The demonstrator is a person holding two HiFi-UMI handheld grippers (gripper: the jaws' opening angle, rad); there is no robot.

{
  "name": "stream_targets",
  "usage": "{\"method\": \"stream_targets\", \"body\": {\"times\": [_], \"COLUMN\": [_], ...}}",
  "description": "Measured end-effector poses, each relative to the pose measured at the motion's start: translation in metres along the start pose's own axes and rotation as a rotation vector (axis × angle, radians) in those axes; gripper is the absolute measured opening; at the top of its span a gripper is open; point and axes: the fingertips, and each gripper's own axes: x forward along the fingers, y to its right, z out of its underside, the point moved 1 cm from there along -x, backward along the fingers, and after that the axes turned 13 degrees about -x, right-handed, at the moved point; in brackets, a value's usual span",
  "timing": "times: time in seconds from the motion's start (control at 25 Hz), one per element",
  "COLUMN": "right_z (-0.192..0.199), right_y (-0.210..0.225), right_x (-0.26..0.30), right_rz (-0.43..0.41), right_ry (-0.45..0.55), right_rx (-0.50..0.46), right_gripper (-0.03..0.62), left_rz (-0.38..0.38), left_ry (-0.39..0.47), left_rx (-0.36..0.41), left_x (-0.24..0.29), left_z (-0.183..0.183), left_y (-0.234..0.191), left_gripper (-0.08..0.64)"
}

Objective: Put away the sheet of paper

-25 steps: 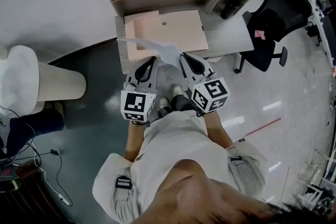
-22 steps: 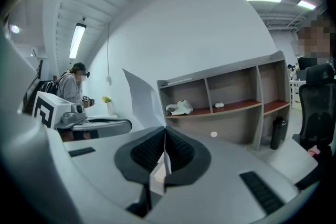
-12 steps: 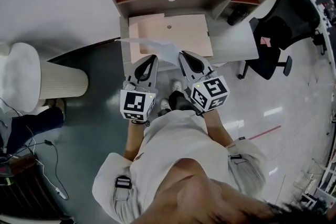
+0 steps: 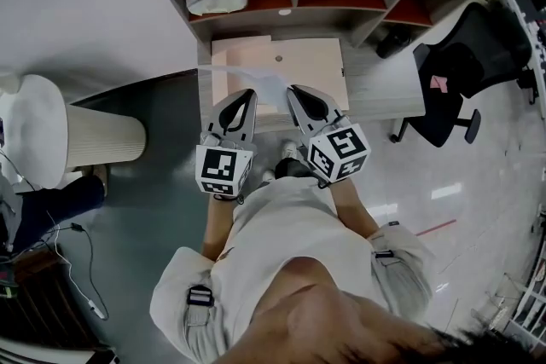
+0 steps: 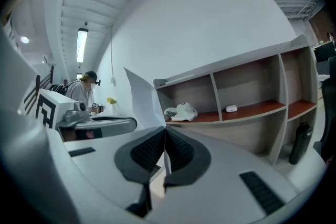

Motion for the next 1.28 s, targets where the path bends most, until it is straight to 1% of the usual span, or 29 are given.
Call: {"method": "stream_targets", "body": {"times": [0.52,0.88,1.0,1.16,1.28], "right_z": [-0.016,-0.014,-0.012,-0.004,0.007], "right_y": [0.058,0.077,0.081,0.083,0.084], "right_x": [0.033,0.044,0.049,0.062,0.071], "right_rz": [-0.053,-0.076,-0.073,-0.06,-0.034], "right_ry": [0.035,0.033,0.025,0.001,-0.028], "right_rx": [-0.004,0.009,0.02,0.032,0.044], "right_gripper": [0.018,0.019,0.018,0.018,0.018], "left_rz": [-0.055,-0.091,-0.088,-0.056,-0.022], "left_ry": [0.004,-0.016,-0.024,-0.041,-0.065], "left_rx": [0.024,0.012,0.009,0.003,-0.009], "left_x": [0.059,0.077,0.083,0.093,0.102], "left_z": [-0.02,-0.018,-0.018,-0.014,-0.004], "left_y": [-0.008,-0.014,-0.019,-0.029,-0.038], "left_gripper": [0.02,0.02,0.02,0.02,0.02]}}
